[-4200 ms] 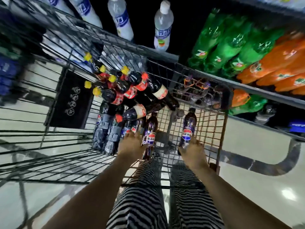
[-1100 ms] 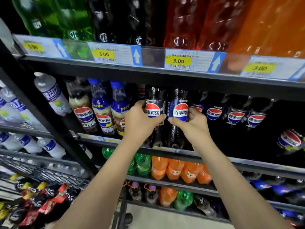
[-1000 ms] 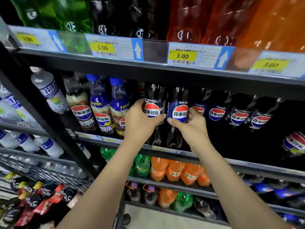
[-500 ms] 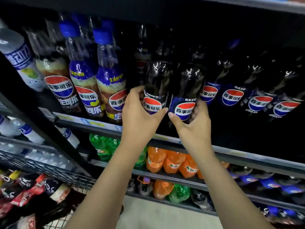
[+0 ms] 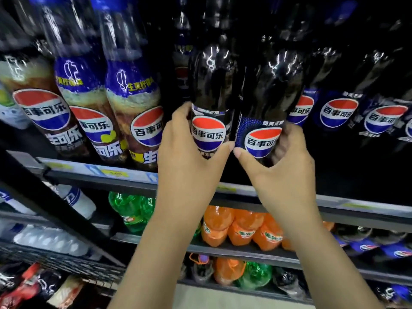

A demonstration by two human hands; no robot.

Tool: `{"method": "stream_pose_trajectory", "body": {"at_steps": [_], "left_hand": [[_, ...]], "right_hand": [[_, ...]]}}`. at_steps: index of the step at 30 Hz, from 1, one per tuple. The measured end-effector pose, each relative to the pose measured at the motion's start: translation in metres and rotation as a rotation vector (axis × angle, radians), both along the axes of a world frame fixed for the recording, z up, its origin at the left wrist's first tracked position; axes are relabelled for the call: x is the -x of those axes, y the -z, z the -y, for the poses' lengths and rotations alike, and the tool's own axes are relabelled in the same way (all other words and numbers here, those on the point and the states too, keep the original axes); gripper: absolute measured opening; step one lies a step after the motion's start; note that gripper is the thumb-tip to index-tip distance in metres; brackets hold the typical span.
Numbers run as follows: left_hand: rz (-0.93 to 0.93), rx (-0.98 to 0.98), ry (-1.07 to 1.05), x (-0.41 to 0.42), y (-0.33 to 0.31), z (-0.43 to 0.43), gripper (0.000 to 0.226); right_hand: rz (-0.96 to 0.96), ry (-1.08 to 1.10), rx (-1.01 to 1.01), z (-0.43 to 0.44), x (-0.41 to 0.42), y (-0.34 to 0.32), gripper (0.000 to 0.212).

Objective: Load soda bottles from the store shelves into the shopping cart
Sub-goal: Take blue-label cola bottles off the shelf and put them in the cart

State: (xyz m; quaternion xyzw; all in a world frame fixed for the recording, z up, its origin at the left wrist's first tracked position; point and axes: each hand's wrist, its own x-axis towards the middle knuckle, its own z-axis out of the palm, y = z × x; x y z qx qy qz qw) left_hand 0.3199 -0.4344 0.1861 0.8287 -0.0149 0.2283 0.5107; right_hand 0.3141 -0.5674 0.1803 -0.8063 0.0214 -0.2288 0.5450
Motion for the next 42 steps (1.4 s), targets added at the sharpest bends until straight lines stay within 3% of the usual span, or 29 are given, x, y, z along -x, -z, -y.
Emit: {"method": "stream_pose_trajectory", "body": {"at_steps": [7, 11, 23, 32, 42], "left_hand": [[-0.054, -0.106, 0.072, 0.003, 0.0, -0.02, 0.062], [-0.045, -0.153, 0.028, -0.004, -0.003, -0.012, 0.06], [-0.009, -0.266, -0.046, -0.06, -0.007, 0.01, 0.056], [0.008, -0.215, -0.031, -0.08, -0.004, 0.014, 0.058], [-0.032, -0.21, -0.068, -0.088, -0.007, 0.018, 0.059]], "right_hand": [[0.005, 0.113, 0.104, -0.002, 0.007, -0.002, 0.042], [0.012, 0.169, 0.146, -0.007, -0.005, -0.001, 0.049], [-0.007, 0.327, 0.395, -0.002, -0.05, -0.005, 0.043], [-0.021, 0.384, 0.311, -0.003, -0.059, -0.003, 0.045], [-0.089, 0.48, 0.378, -0.014, -0.069, -0.006, 0.039]]}}
